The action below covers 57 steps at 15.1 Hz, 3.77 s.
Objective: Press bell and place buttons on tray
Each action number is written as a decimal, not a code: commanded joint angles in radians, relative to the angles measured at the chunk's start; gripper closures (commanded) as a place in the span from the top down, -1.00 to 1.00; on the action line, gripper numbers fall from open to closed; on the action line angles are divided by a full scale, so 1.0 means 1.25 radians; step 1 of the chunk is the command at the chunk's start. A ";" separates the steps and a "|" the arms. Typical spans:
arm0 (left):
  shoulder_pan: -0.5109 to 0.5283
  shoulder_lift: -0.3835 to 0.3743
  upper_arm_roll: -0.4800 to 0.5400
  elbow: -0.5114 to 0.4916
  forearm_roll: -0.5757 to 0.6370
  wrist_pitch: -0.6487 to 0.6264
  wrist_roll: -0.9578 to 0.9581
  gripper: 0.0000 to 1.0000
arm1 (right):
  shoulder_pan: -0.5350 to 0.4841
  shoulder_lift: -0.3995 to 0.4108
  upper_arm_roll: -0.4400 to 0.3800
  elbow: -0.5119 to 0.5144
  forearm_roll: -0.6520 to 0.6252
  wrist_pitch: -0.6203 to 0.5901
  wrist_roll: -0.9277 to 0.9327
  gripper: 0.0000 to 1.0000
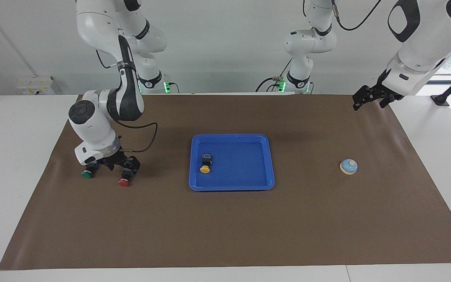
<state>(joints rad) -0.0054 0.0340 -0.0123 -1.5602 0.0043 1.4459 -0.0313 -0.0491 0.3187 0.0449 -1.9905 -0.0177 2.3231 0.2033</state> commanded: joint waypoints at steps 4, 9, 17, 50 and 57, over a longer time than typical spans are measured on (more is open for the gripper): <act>0.002 -0.011 0.000 -0.006 -0.005 -0.011 -0.007 1.00 | -0.013 -0.001 0.009 -0.045 -0.010 0.039 -0.013 -0.45; 0.003 -0.011 0.000 -0.006 -0.005 -0.011 -0.007 1.00 | -0.016 -0.012 0.011 -0.059 -0.010 0.000 -0.028 -1.00; 0.003 -0.011 0.000 -0.006 -0.005 -0.011 -0.007 1.00 | 0.075 -0.011 0.020 0.151 -0.004 -0.237 0.026 -1.00; 0.003 -0.011 0.000 -0.006 -0.005 -0.011 -0.007 1.00 | 0.376 0.029 -0.005 0.261 0.007 -0.305 0.441 1.00; 0.002 -0.011 0.000 -0.006 -0.005 -0.009 -0.007 1.00 | 0.069 -0.032 -0.008 0.240 0.003 -0.371 0.063 1.00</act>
<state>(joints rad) -0.0054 0.0340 -0.0123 -1.5602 0.0043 1.4458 -0.0316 0.1233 0.2878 0.0207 -1.6556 -0.0122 1.8566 0.3957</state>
